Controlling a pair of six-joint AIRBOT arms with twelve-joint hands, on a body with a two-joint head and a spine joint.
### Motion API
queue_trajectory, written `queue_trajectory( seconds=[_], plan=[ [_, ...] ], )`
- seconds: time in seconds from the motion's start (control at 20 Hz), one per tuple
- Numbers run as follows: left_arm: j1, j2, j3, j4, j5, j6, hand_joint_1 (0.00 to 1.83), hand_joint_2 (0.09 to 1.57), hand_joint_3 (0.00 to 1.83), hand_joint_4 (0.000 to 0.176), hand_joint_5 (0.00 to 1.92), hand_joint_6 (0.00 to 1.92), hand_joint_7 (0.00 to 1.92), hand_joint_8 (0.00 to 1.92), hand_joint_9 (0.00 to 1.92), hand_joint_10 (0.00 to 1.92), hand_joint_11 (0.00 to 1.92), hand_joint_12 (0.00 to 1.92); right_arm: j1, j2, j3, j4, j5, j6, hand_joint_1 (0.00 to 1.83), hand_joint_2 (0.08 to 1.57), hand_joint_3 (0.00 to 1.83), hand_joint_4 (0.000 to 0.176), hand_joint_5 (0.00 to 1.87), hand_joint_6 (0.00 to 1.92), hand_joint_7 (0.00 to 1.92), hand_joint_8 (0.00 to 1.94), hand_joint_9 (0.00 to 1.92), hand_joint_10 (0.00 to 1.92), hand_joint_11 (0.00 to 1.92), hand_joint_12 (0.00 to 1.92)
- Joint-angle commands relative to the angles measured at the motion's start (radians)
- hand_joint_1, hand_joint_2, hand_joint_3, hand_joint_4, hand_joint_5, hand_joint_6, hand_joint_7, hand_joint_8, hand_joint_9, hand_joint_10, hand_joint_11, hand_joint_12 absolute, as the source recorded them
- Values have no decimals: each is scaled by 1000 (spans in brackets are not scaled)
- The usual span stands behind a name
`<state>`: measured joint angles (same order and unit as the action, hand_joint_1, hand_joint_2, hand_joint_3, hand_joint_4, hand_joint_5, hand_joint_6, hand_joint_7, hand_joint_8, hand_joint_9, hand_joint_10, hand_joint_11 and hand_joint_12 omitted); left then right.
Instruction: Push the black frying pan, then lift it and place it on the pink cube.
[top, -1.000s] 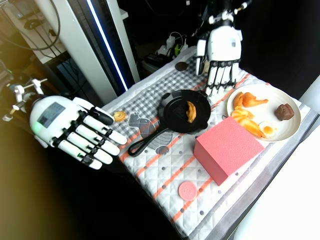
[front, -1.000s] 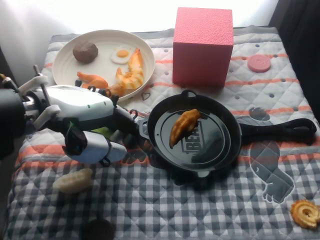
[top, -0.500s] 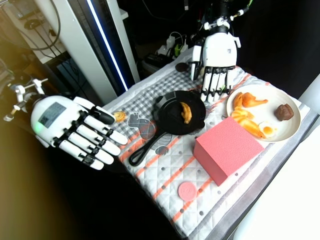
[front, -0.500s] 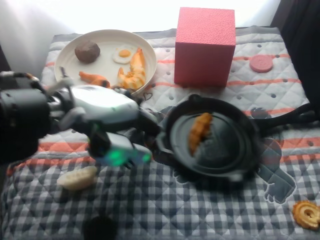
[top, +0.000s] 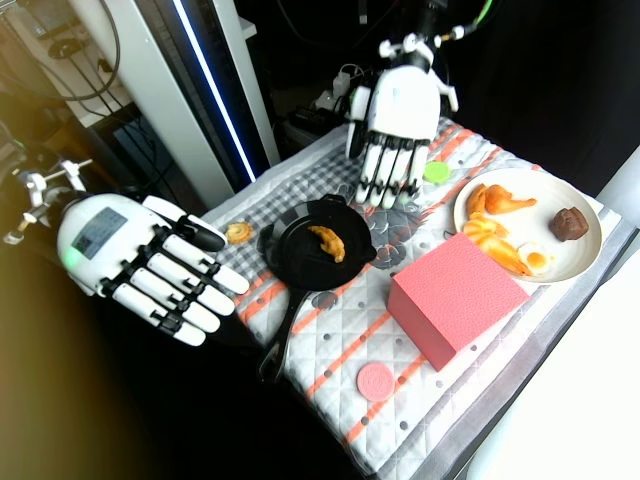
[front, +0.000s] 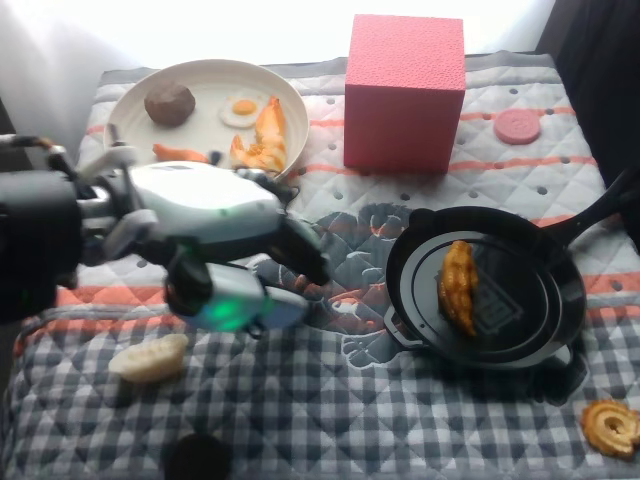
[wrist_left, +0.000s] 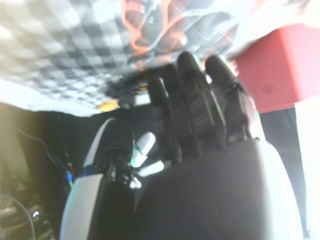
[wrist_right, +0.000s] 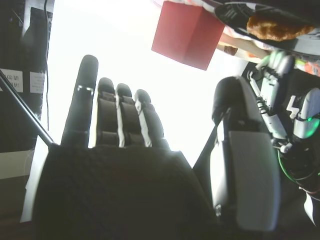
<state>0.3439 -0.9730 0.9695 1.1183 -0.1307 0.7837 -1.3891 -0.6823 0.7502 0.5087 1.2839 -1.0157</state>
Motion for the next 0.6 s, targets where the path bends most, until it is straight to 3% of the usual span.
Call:
queue_trajectory(
  seconds=[0.0, 0.1, 0.2, 0.3, 0.35, 0.45, 0.5, 0.55],
  plan=[
    [-5, 5, -15, -6, -63, -4, 402, 1383, 0, 0, 585, 96, 633, 28, 593, 77, 0, 1157, 2, 1, 1, 6, 132, 8, 558, 1186, 1, 0, 0, 0, 0, 0, 20, 3, 0, 811],
    [-5, 14, -27, 7, -64, -4, 322, 1403, 6, 0, 557, 79, 604, 10, 564, 62, 0, 1115, 0, 1, -1, 7, 137, 12, 565, 1185, 0, 0, 0, 0, 0, 0, 17, 2, 0, 808],
    [1, 17, -31, 6, -61, -4, 298, 1408, 5, 0, 567, 84, 595, 3, 556, 59, 0, 1193, 0, 1, -1, 7, 137, 12, 582, 1184, 0, 0, 0, 0, 0, 0, 10, 2, 0, 649],
    [12, 23, -43, 6, -75, -5, 316, 1418, 3, 0, 552, 74, 575, 3, 528, 45, 0, 1186, 0, 1, -1, 10, 137, 13, 583, 1186, 0, 0, 0, 0, 0, 0, 12, 3, 0, 676],
    [15, 24, -47, 6, -87, -7, 290, 1427, 5, 0, 553, 73, 589, 10, 563, 66, 0, 1298, 0, 1, -2, 12, 137, 13, 581, 1190, 2, 0, 0, 0, 0, 0, 15, 4, 0, 688],
    [1, 13, -24, 233, -139, -302, 377, 1414, 0, 0, 584, 76, 620, 15, 586, 78, 0, 1328, 0, 1, -4, 14, 137, 14, 588, 1199, 1, 0, 0, 0, 0, 0, 10, 1, 0, 762],
    [-21, -7, 8, 410, -192, -526, 405, 1412, 0, 0, 570, 61, 602, 6, 559, 63, 0, 1262, -2, 0, -4, 16, 140, 14, 581, 1194, 0, 0, 0, 0, 0, 0, 15, 3, 0, 804],
    [-37, -26, 33, 549, -242, -713, 415, 1398, 0, 0, 571, 50, 618, 9, 579, 65, 0, 1263, -4, -2, -4, 17, 144, 14, 579, 1188, 0, 0, 0, 0, 0, 0, 2, 3, 0, 634]
  ],
)
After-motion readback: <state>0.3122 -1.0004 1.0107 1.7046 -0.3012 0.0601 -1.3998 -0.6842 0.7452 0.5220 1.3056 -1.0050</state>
